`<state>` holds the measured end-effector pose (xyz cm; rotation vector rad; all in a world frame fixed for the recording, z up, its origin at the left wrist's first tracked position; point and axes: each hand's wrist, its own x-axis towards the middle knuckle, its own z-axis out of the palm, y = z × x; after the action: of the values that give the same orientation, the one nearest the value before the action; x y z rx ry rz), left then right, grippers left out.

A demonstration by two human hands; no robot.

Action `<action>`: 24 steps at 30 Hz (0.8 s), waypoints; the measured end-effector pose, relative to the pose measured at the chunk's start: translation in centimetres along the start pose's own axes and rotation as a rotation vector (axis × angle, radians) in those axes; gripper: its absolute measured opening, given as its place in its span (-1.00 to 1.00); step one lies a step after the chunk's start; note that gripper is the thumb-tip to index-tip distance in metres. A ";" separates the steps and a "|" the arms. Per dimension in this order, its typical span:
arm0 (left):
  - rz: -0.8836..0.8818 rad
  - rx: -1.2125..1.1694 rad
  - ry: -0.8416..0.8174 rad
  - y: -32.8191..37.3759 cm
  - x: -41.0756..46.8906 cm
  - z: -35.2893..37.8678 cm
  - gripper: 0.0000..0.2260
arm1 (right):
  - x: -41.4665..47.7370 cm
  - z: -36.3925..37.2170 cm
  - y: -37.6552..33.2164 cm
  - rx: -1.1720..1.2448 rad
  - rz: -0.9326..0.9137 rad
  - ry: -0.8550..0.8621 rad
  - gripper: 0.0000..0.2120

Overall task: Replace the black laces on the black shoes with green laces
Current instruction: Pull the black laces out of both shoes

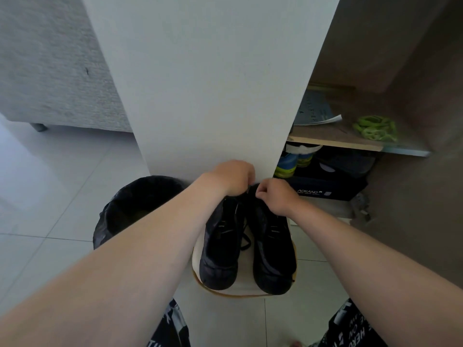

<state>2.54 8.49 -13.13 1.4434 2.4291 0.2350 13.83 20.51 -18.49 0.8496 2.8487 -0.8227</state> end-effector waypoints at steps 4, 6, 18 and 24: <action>0.033 0.000 -0.250 1.1 0.1 1.9 -0.81 | 0.4 -0.3 0.3 0.113 0.063 0.024 -0.73; 0.020 0.053 -0.245 1.1 0.4 3.0 -0.80 | 0.4 -0.3 0.4 0.209 0.074 0.014 -0.73; -0.123 -0.083 -0.048 3.4 2.1 6.1 -0.82 | 0.3 -0.7 2.3 -0.200 -0.037 -0.113 -0.76; -0.126 -0.165 -0.020 3.4 2.0 5.9 -0.81 | 0.5 -1.1 2.0 0.037 0.000 0.071 -0.86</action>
<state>6.49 11.83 -18.03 1.2127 2.4104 0.3800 14.60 22.75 -18.56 0.9013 2.9028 -0.8657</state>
